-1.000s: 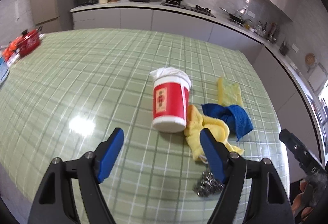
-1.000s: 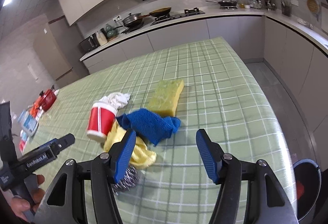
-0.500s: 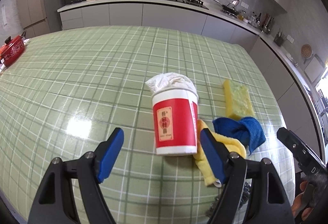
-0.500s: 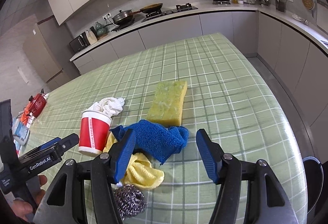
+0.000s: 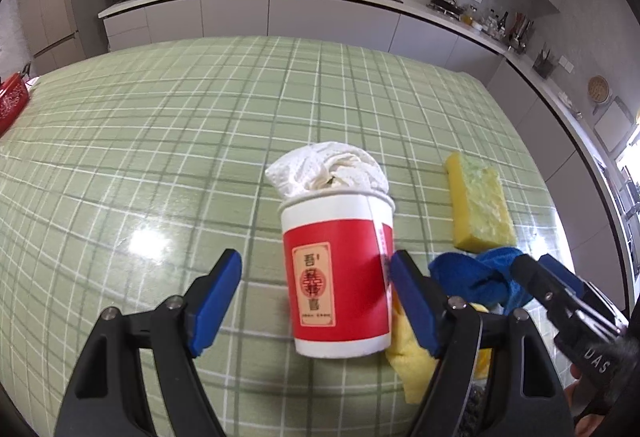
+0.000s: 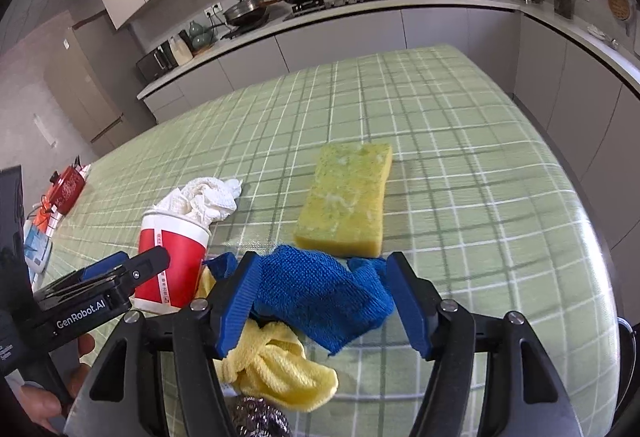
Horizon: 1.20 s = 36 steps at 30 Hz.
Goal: Collect trash
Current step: 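Grasp the red paper cup with the left tool while the right tool grasps the blue cloth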
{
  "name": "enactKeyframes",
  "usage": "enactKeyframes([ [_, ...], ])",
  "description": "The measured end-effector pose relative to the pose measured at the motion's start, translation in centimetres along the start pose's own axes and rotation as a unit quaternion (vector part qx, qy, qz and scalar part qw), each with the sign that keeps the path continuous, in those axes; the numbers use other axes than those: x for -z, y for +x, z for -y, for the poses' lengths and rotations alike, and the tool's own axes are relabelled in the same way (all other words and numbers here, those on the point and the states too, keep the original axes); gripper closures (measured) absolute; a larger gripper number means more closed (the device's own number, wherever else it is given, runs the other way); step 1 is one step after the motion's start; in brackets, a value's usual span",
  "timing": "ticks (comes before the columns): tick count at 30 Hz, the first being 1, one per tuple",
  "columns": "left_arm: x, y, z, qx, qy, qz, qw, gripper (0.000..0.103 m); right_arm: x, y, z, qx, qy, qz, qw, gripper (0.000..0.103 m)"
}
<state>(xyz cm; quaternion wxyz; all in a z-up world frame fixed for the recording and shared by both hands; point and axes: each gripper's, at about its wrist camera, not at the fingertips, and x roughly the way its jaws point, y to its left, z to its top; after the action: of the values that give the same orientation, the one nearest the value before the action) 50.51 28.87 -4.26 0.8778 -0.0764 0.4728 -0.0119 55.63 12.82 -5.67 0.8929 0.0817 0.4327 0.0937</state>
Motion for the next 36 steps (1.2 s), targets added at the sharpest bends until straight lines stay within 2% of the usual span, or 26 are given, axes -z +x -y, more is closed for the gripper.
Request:
enactKeyframes([
  [9,0.5,1.6,-0.2,0.015,0.001,-0.022,0.9997,0.026,0.2,1.9,-0.5,-0.025,-0.005,-0.022,0.999,0.038],
  [10,0.6,1.5,-0.4,0.019,-0.001,-0.022,0.9996,0.029,0.3,2.0,-0.5,-0.029,-0.005,-0.023,0.999,0.041],
  [11,0.7,1.5,-0.6,0.022,-0.003,-0.021,0.9995,0.032,0.4,2.0,-0.6,-0.035,-0.006,-0.024,0.999,0.048],
  [12,0.7,1.5,-0.5,0.024,-0.005,-0.022,0.9995,0.041,0.4,2.2,-0.7,-0.038,-0.007,-0.023,0.999,0.052],
  [21,1.4,0.2,-0.8,0.028,-0.013,-0.005,0.9995,0.046,0.5,0.6,-1.0,-0.042,-0.021,0.002,0.999,0.084],
  [26,1.6,-0.7,-1.1,0.025,-0.014,0.003,0.9996,0.046,0.8,0.0,-0.4,-0.049,-0.019,-0.006,0.999,0.082],
  [28,1.9,-0.8,-1.3,0.022,-0.012,0.003,0.9997,0.046,0.9,0.0,-0.5,-0.047,-0.026,-0.009,0.999,0.073],
  [29,2.0,-0.8,-1.4,0.020,-0.012,0.003,0.9997,0.046,1.0,0.2,-0.6,-0.041,-0.031,-0.010,0.999,0.062],
  [30,2.1,-0.8,-1.5,0.018,-0.012,0.001,0.9998,0.046,1.0,0.3,-0.6,-0.041,-0.030,-0.011,0.999,0.058],
  [34,2.5,-0.6,-1.7,0.015,-0.014,-0.005,0.9998,0.046,1.3,1.3,-0.7,-0.044,-0.026,-0.019,0.999,0.057],
  [36,2.6,-0.7,-1.9,0.014,-0.013,-0.005,0.9998,0.046,1.4,1.4,-0.8,-0.043,-0.023,-0.017,0.999,0.066],
])
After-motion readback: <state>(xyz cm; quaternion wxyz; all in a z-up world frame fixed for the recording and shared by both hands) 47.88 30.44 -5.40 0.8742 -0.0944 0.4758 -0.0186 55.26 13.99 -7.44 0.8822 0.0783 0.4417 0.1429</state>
